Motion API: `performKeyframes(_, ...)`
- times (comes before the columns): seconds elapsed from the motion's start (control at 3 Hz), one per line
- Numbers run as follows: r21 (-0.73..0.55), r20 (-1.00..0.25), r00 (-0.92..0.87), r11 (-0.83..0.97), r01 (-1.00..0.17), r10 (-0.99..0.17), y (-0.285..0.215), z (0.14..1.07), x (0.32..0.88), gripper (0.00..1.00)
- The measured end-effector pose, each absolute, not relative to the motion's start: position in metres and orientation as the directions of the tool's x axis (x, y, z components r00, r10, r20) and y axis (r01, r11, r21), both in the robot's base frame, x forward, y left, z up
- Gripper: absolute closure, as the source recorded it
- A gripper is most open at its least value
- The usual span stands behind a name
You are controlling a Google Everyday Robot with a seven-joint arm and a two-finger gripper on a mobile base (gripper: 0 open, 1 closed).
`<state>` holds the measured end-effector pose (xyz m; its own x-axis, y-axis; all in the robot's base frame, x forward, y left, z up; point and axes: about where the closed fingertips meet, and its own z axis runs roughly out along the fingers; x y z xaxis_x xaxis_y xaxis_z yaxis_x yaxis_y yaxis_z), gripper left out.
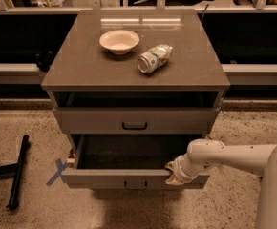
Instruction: Open middle drawer
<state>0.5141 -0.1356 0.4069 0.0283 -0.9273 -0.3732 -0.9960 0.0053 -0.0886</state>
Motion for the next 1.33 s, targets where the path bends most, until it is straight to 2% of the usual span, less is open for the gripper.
performKeyframes(0.33, -0.089, -0.373, 0.028, 0.005, -0.996, -0.927, -0.136, 0.407, 0.514, 1.00)
performKeyframes(1.33, -0.062, -0.412, -0.001, 0.030, -0.998, -0.911, -0.145, 0.402, 0.488, 1.00)
